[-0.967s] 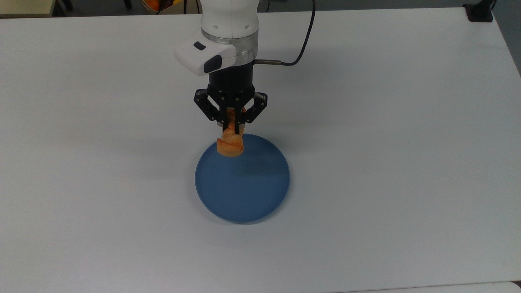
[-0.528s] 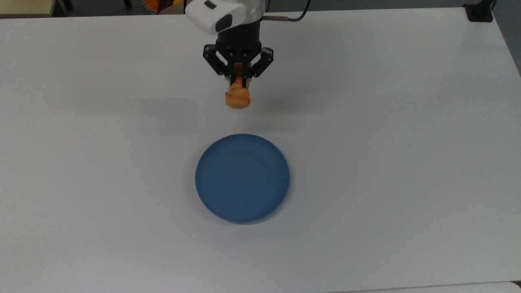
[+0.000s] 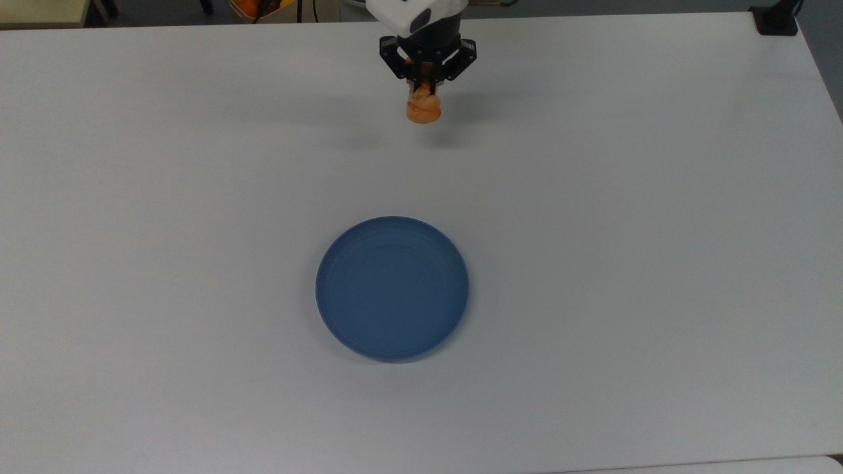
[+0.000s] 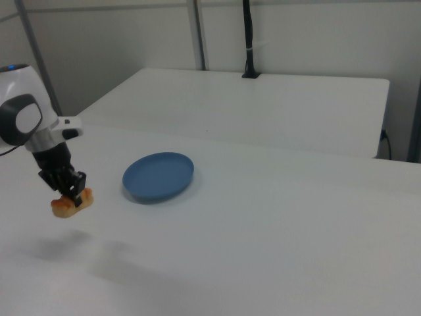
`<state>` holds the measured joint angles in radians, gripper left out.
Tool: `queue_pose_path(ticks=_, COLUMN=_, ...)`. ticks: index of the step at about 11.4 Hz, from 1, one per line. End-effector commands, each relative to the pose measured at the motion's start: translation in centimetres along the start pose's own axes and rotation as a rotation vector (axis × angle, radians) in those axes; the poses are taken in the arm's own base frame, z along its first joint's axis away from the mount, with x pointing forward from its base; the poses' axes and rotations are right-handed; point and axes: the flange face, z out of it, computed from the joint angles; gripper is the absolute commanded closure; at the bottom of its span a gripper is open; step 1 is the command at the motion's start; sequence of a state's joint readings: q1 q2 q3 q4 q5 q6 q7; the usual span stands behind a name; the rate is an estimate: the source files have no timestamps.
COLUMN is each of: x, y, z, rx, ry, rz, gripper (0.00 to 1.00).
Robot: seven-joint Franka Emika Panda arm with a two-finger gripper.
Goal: Put the bread on the table
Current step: 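Carry the bread roll away from the plate across the table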
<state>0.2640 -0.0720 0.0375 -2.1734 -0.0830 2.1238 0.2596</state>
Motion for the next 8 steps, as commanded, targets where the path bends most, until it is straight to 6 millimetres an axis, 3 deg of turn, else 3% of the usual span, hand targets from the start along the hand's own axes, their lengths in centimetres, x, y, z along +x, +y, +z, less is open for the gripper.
queue_pose_path(ticks=1, x=-3.4, y=-3.3, z=4.0, rx=0.003, ry=0.021, rz=-0.024, gripper=0.79)
queue_pose_path(ticks=5, x=-4.9, y=-5.2, z=8.7, rx=-0.014, ry=-0.061, rz=-0.057, gripper=0.79)
queue_pose_path(ticks=8, x=-5.1, y=-5.7, z=11.3, rx=-0.031, ry=-0.116, rz=-0.038, gripper=0.66)
